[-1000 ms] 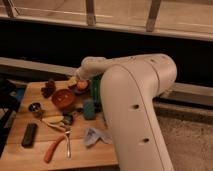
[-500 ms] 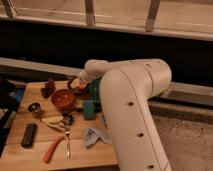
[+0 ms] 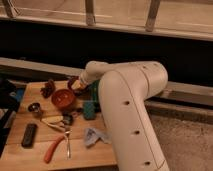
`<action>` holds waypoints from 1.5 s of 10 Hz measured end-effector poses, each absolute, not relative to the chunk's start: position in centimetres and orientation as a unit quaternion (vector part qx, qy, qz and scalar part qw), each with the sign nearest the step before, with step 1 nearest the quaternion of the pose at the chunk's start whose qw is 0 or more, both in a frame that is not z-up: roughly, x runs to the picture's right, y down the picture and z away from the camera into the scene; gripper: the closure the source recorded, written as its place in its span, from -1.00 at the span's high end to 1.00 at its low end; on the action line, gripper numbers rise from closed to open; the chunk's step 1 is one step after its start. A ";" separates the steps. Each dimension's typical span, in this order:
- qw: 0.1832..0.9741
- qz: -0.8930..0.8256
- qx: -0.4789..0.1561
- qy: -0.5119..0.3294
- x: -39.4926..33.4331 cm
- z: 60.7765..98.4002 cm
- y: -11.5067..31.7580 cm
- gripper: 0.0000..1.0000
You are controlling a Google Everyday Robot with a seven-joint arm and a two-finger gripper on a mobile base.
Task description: Place apple in metal cup
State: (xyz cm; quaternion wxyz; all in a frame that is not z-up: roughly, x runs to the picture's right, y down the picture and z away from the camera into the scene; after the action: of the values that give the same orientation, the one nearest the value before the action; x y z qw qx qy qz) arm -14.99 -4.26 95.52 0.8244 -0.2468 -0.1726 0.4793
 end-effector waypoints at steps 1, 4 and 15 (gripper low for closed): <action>0.823 0.480 -0.249 -0.174 -15.3 95.8 -4.2 0.38; 0.819 0.482 -0.255 -0.177 -15.9 96.9 -4.0 0.38; 0.815 0.476 -0.272 -0.187 -17.7 98.4 -3.8 0.38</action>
State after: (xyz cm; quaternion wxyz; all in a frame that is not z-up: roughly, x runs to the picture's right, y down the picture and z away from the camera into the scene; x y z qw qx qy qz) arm -17.75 -3.84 98.38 0.8152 -0.2718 -0.1867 0.4761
